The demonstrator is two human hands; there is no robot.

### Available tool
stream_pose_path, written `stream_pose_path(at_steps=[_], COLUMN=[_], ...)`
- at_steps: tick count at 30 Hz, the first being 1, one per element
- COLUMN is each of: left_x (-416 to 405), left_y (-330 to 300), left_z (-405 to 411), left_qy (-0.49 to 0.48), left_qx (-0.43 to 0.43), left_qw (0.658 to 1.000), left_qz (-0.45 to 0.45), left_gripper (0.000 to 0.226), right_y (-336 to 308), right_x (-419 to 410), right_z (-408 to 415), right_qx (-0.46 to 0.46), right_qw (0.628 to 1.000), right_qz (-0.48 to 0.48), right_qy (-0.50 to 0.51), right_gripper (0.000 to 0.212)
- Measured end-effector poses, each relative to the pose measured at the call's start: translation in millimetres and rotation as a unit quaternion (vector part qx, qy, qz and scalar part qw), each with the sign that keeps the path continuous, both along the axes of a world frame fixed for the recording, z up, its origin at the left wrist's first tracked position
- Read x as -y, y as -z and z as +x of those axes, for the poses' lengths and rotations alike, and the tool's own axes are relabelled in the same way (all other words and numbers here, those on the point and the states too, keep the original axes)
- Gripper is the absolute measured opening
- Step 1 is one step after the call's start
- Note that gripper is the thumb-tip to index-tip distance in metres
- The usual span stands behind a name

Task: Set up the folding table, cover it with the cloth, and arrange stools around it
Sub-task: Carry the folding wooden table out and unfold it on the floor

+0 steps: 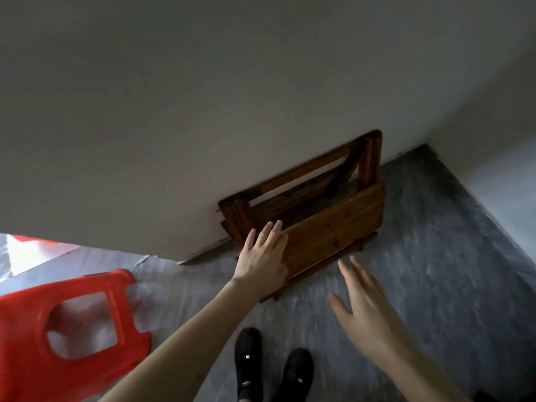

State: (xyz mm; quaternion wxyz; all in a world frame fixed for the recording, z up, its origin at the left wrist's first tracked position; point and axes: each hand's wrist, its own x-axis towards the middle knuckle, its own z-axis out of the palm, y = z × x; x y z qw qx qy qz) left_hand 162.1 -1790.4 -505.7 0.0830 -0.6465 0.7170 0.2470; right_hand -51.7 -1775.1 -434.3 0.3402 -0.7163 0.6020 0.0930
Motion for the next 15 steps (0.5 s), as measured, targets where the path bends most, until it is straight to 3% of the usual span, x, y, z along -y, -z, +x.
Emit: stream_pose_path(at_steps=[5, 10, 15], left_x=[15, 42, 69], left_y=[54, 79, 82], left_z=[35, 48, 52], left_qy=[0.084, 0.239, 0.253], left_qx=[0.134, 0.249, 0.301], left_qw=[0.987, 0.939, 0.920], left_qz=[0.011, 0.007, 0.001], left_gripper=[0.071, 0.066, 0.054], right_y=[35, 64, 77], right_x=[22, 43, 59], right_z=[17, 49, 69], right_qx=[-0.008, 0.000, -0.003], right_qw=[0.998, 0.998, 0.996], right_qz=[0.012, 0.000, -0.035], right_qy=[-0.055, -0.068, -0.081], right_gripper=[0.069, 0.066, 0.065])
